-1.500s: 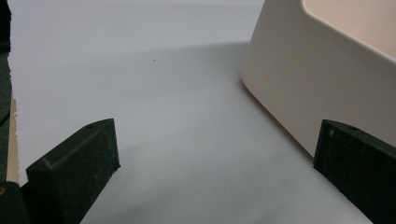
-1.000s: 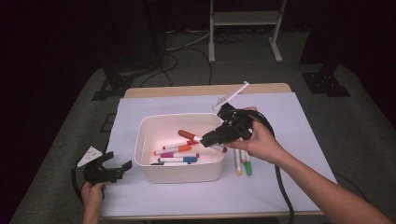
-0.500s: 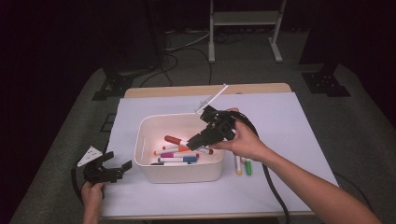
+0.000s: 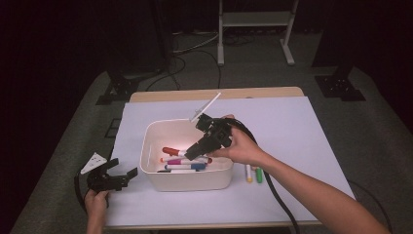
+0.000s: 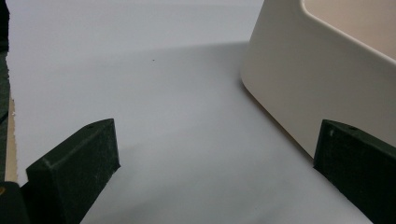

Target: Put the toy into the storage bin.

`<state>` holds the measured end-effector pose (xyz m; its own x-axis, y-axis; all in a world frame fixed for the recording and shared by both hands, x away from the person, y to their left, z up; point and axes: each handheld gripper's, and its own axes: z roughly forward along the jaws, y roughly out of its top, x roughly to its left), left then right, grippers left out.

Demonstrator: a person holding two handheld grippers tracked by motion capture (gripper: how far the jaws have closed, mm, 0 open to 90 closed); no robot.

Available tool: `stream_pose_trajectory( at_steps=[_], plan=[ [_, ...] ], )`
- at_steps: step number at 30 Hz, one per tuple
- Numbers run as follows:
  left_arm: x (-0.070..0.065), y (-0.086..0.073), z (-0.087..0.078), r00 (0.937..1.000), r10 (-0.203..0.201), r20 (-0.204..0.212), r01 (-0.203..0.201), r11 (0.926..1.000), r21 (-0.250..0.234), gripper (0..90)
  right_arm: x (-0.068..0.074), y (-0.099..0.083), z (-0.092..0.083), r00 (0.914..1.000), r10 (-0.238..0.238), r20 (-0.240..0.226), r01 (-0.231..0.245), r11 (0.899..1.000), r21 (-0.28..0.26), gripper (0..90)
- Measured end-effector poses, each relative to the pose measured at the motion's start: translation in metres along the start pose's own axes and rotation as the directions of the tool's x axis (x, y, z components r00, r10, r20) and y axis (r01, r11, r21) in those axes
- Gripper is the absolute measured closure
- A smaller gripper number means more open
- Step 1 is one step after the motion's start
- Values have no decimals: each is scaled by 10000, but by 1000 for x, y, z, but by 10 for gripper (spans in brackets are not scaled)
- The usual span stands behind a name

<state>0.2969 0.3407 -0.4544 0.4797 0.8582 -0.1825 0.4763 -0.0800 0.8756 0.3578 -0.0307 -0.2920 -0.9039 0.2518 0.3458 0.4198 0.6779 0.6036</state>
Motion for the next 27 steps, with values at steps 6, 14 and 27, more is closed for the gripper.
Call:
stream_pose_trajectory(
  at_steps=[6,14,27],
  plan=[
    [0,0,0,10000,4,-8,-4,10000,-8,0,-4,3,11,10000,-47,-1,47,9996,262,761],
    [0,0,0,10000,-6,3,6,10000,-20,0,-6,5,27,9998,-190,11,189,9982,577,761],
    [1,0,0,10000,-7,25,7,10000,-14,0,-12,8,50,9993,-363,-10,361,9925,1170,761]
  ],
)
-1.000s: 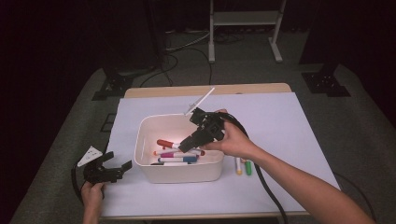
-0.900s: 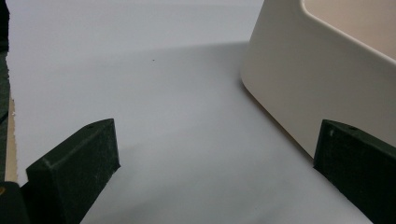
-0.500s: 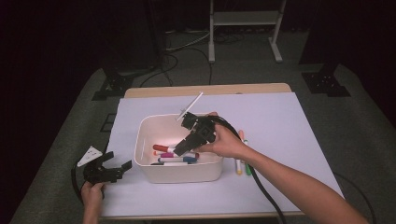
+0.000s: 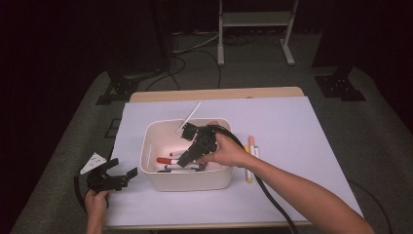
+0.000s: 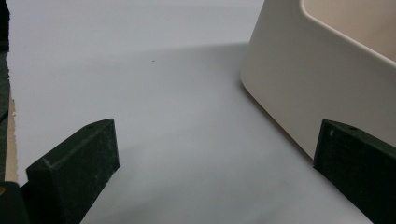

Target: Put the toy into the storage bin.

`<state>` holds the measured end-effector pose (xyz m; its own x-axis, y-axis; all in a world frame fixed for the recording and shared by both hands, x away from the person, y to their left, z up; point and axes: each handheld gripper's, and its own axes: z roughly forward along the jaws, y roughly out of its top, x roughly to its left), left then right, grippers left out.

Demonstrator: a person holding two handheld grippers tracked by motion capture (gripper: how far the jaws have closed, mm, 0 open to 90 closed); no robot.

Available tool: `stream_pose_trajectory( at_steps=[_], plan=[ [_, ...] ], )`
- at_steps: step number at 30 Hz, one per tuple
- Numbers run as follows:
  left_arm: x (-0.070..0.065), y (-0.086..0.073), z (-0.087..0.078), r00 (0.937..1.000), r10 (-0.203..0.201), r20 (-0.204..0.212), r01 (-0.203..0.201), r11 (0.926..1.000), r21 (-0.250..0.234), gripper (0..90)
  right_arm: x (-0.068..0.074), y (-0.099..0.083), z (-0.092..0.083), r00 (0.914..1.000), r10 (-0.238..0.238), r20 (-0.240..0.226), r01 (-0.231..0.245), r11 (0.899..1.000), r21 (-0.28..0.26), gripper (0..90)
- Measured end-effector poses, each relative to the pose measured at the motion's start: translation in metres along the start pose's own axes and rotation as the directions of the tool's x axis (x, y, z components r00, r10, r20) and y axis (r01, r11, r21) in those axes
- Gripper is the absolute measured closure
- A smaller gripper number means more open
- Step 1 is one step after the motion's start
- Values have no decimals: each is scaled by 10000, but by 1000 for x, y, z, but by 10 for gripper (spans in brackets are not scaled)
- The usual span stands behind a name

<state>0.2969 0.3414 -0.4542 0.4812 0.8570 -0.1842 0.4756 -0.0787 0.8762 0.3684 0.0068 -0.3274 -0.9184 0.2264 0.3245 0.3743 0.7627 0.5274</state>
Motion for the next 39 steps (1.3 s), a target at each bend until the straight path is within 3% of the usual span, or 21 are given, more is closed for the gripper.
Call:
stream_pose_trajectory(
  at_steps=[11,16,27,39],
  plan=[
    [0,0,0,10000,-3,10,3,10000,-4,0,1,1,13,9999,-109,59,105,9980,617,752],
    [0,0,0,10000,-10,13,10,10000,-2,0,1,0,13,9996,-169,240,153,9976,672,694],
    [0,0,0,10000,-6,6,6,10000,14,0,0,-11,-9,9991,-13,421,6,9999,167,618],
    [0,0,0,10000,-3,-16,3,10000,14,0,-5,-30,-48,9956,500,788,-432,9954,-854,567]
  ],
)
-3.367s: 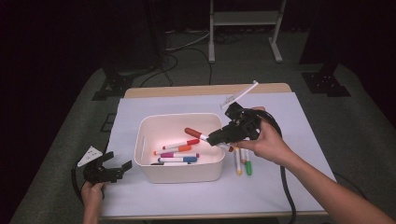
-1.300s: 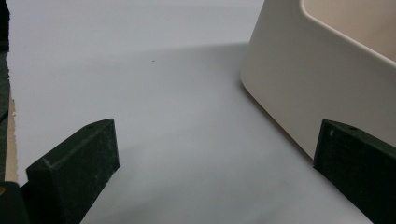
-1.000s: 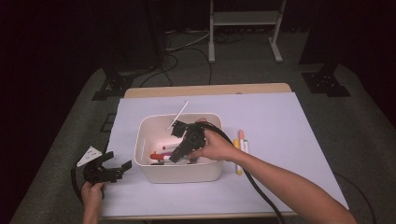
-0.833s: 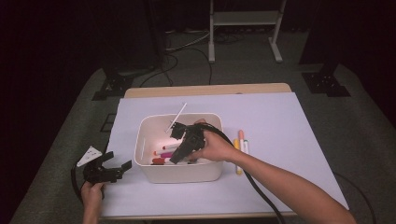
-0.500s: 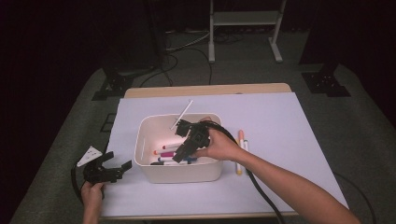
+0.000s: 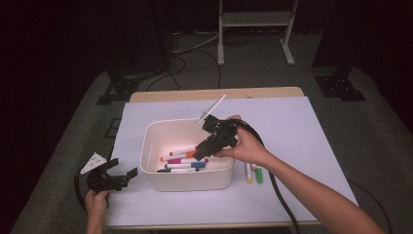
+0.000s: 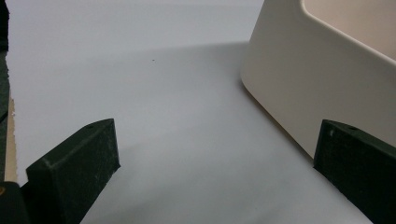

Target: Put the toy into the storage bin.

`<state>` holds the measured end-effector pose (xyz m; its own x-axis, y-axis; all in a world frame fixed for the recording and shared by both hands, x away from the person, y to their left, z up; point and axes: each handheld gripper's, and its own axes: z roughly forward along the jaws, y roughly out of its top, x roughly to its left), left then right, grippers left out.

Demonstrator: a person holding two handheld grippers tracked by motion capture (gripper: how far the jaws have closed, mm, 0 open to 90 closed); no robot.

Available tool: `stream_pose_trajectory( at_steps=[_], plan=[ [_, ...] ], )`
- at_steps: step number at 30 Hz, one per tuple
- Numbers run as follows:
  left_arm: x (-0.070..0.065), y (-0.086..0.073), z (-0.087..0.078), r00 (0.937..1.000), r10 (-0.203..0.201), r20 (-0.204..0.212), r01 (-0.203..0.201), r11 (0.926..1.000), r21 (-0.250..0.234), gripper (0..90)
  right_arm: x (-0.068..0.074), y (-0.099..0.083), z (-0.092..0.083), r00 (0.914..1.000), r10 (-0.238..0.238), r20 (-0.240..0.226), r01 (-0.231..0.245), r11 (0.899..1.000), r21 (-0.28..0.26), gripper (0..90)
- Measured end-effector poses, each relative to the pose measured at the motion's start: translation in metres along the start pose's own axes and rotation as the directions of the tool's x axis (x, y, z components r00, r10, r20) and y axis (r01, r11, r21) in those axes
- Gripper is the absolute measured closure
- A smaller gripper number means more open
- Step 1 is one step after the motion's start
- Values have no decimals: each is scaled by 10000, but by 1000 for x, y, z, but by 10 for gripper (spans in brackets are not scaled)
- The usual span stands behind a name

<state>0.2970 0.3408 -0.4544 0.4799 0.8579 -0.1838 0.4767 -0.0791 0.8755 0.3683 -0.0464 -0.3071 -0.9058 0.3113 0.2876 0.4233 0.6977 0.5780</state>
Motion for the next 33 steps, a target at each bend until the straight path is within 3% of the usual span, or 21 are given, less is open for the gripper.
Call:
stream_pose_trajectory(
  at_steps=[12,33],
  plan=[
    [0,0,0,10000,14,-18,-14,10000,18,0,-7,-15,-31,9986,443,278,-424,9969,-661,552],
    [0,0,0,10000,41,-25,-41,10000,28,0,-22,-46,-69,9900,1095,890,-977,9870,-1273,517]
  ],
)
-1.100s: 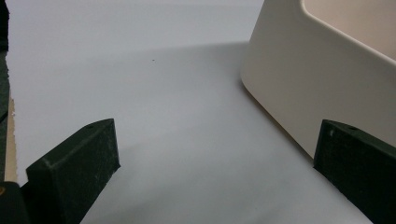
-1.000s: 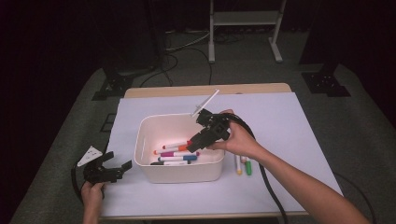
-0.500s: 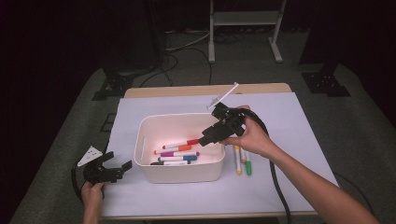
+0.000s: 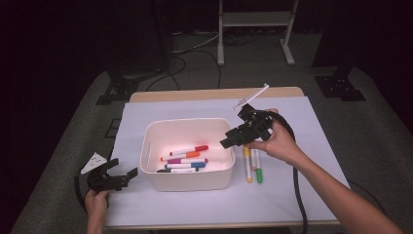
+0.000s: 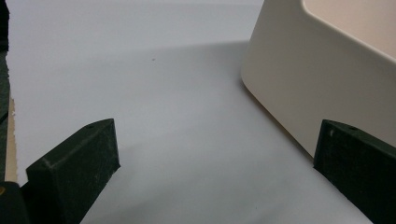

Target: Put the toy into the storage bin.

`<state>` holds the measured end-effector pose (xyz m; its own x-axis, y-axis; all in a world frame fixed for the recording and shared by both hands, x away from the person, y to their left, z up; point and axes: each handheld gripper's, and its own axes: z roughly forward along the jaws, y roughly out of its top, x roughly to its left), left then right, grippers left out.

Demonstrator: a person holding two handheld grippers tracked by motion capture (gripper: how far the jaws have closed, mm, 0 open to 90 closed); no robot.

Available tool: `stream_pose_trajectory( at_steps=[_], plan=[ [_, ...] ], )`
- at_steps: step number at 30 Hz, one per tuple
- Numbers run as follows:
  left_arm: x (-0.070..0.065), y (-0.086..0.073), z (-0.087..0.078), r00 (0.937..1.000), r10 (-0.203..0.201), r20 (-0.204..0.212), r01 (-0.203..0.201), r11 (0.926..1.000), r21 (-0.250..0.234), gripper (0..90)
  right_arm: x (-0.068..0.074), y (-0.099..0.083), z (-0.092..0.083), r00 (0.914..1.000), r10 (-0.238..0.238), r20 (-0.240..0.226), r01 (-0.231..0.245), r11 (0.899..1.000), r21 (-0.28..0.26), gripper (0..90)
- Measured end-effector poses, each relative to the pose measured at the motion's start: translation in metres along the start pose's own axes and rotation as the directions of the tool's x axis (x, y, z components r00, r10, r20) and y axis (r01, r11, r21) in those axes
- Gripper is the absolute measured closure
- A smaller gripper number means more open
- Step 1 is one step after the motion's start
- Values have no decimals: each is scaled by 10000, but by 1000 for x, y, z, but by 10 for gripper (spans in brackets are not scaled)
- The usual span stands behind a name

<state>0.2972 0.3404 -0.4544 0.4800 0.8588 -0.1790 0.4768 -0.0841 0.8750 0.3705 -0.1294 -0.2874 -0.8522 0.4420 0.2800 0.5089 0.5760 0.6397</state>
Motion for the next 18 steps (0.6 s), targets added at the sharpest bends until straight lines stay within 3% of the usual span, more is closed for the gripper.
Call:
stream_pose_trajectory(
  at_steps=[11,18],
  plan=[
    [0,0,0,10000,-4,-38,3,10000,-22,0,-17,-31,-26,9971,588,476,-571,9977,-356,513],
    [-1,0,0,10000,-3,-42,3,10000,-23,0,-32,-57,-31,9918,1097,660,-1069,9933,-443,508]
  ],
)
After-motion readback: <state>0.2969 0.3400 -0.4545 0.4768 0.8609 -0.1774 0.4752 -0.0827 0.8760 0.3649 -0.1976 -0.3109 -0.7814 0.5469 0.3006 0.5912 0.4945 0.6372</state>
